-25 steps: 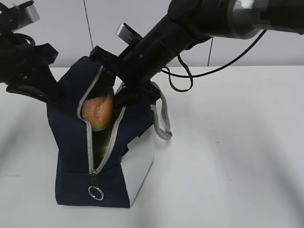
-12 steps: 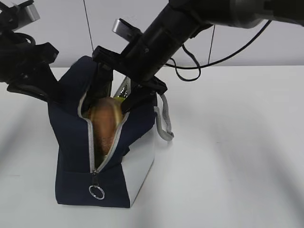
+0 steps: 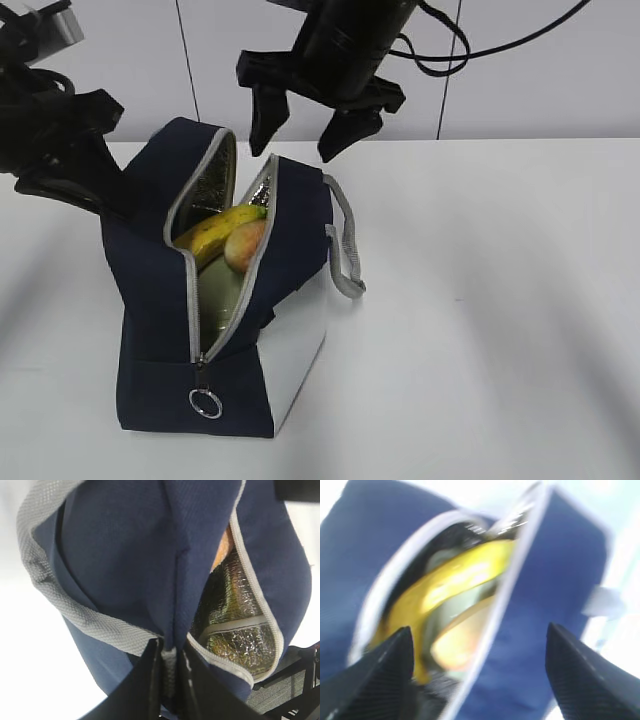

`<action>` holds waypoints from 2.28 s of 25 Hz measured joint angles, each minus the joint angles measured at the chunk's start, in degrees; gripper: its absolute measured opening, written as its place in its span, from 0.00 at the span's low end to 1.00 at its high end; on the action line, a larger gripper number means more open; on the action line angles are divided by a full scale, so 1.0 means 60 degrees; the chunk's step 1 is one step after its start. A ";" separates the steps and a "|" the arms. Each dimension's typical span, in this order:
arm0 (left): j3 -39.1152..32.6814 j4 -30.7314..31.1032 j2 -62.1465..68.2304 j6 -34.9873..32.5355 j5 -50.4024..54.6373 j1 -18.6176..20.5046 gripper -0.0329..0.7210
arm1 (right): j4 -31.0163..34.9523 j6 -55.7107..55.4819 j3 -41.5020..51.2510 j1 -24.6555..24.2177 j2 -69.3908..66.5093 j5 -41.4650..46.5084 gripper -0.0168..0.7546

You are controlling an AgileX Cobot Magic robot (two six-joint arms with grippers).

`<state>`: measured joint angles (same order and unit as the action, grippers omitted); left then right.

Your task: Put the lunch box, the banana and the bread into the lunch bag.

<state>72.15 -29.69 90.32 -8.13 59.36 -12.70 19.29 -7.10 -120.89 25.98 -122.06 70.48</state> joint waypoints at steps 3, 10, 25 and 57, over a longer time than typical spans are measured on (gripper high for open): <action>0.0000 0.0000 0.0000 0.0000 0.0000 0.0000 0.09 | -0.1106 -0.0160 -0.0021 0.0000 -0.0034 0.0060 0.80; 0.0000 -0.0015 0.0000 -0.0006 0.0000 0.0000 0.09 | -0.0983 -0.0272 -0.0021 -0.0036 -0.0471 0.0095 0.73; 0.0000 0.0209 0.0000 -0.0022 0.0054 0.0000 0.09 | -0.0712 -0.0351 -0.0021 -0.0036 -0.0843 0.0095 0.62; 0.0000 -0.2140 0.0000 -0.1125 -0.0421 -0.0424 0.09 | -0.2521 0.0271 0.1637 -0.0036 0.0989 0.0095 0.02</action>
<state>72.15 -42.53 90.32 -14.88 56.83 -15.24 4.17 -5.47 -111.06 25.76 -116.13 71.05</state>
